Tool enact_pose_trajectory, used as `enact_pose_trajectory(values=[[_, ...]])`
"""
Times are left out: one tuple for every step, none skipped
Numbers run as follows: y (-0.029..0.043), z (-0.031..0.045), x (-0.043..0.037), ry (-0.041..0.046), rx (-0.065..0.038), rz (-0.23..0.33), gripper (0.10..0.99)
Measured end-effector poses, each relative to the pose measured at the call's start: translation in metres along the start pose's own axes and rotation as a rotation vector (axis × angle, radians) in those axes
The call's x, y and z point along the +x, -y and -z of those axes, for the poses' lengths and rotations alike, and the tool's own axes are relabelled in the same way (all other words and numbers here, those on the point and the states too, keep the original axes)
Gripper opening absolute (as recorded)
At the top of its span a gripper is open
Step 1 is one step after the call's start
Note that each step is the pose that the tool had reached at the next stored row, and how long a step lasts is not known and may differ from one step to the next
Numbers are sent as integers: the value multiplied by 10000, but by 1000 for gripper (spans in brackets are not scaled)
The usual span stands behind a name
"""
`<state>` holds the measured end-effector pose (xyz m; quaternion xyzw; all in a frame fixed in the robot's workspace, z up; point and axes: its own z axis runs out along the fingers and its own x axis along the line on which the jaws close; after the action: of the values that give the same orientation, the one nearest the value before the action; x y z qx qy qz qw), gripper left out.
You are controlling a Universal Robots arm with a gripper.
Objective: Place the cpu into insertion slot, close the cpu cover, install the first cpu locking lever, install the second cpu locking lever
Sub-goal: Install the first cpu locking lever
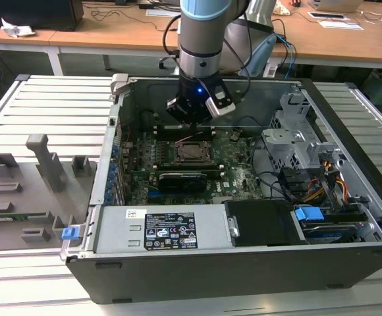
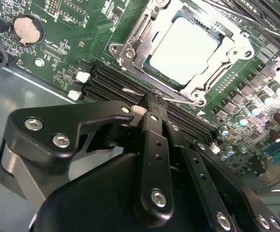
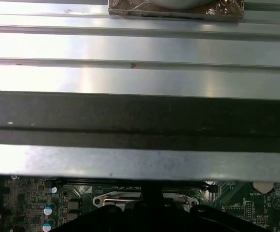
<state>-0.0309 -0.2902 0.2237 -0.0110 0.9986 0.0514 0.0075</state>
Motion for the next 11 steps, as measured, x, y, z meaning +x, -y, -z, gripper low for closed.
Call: enact_pose_trajectory(values=[[-1,-4,-5,-1,1,0,106],[-3,-8,-12,-1,0,0,106],[-6,-12,-21,0,0,0,106],[-8,-18,-34,1,-2,1,106],[-8,-24,-44,0,0,1,106],[-9,-28,-50,0,-1,1,106],[-8,-32,-55,0,-1,1,106],[-8,-37,-64,0,-1,1,106],[-7,-42,-73,1,-1,0,106],[-7,-47,-79,0,-1,0,106],[-6,-52,-83,0,0,0,106]])
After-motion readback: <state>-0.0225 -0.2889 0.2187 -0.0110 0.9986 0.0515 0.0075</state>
